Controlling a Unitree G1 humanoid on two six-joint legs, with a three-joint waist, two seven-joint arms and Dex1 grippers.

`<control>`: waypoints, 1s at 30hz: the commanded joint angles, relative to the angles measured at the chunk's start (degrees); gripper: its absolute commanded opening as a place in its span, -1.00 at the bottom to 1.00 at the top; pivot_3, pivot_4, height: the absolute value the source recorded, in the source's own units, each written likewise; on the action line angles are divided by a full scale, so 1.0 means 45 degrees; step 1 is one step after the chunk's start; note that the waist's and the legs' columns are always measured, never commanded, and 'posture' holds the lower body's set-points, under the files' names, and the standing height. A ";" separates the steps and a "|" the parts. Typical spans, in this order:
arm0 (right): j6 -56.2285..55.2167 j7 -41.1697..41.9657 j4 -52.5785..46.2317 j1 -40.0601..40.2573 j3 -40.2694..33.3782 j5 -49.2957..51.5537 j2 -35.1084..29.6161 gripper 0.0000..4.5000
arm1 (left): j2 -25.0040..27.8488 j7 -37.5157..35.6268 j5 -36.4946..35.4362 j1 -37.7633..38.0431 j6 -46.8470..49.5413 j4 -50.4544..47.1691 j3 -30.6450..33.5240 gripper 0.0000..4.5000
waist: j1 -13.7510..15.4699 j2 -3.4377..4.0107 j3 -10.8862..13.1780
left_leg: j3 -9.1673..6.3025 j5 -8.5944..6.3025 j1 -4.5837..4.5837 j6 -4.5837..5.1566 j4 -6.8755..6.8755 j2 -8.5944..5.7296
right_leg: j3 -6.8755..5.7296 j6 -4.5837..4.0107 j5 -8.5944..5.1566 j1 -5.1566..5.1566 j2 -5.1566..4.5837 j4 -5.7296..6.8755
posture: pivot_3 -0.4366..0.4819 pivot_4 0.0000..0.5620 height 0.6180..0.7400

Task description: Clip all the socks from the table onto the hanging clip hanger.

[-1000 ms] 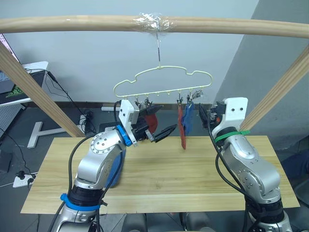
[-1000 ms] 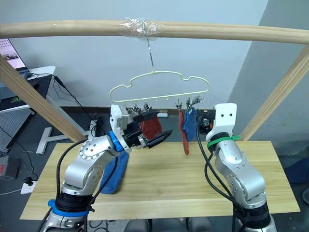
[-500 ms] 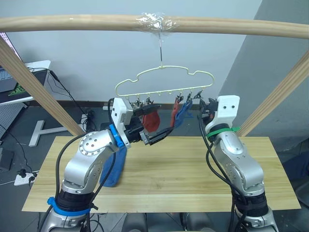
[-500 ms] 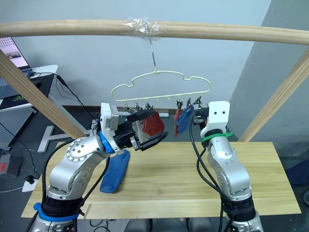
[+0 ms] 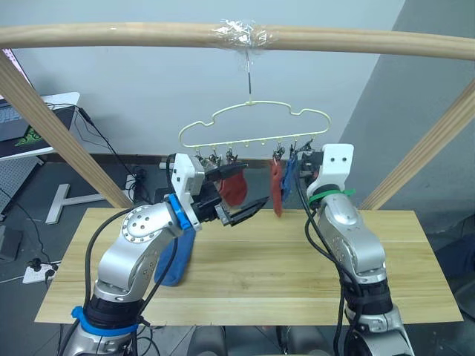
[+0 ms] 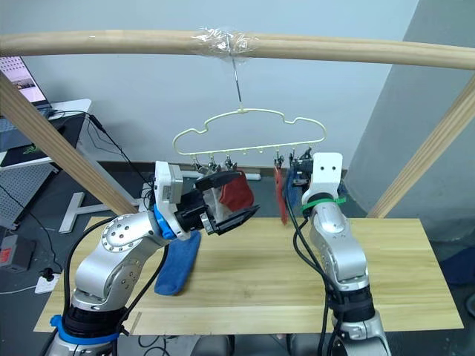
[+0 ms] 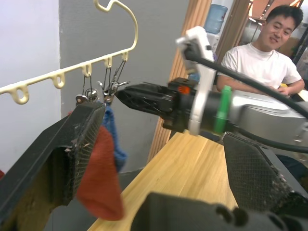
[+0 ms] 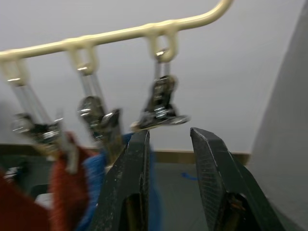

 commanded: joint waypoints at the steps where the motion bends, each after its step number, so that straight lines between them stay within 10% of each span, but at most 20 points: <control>1: -0.0481 0.0077 -0.0183 -0.0170 -0.0434 -0.0319 -0.0167 -0.39 | -0.0086 0.0061 -0.0129 -0.0154 -0.0184 -0.0342 0.0064 1.00 | 0.0026 0.0000 0.0000 | 0.0000 0.0000 0.0000 0.0000 -0.0002 0.0000 | 0.0000 0.0000 0.0000 0.0000 0.0000 -0.0001 | 0.21 -0.46 1.00; 30: -0.1076 0.1365 0.0196 -0.0727 -0.0904 0.0145 0.0975 -0.39 | -0.0161 0.0187 -0.0317 -0.0018 0.0018 -0.0659 0.0054 1.00 | 0.0004 0.0001 0.0000 | 0.0003 0.0000 0.0035 0.0000 0.0002 -0.0002 | 0.0004 -0.0003 0.0000 -0.0001 0.0002 0.0070 | 0.21 -0.44 1.00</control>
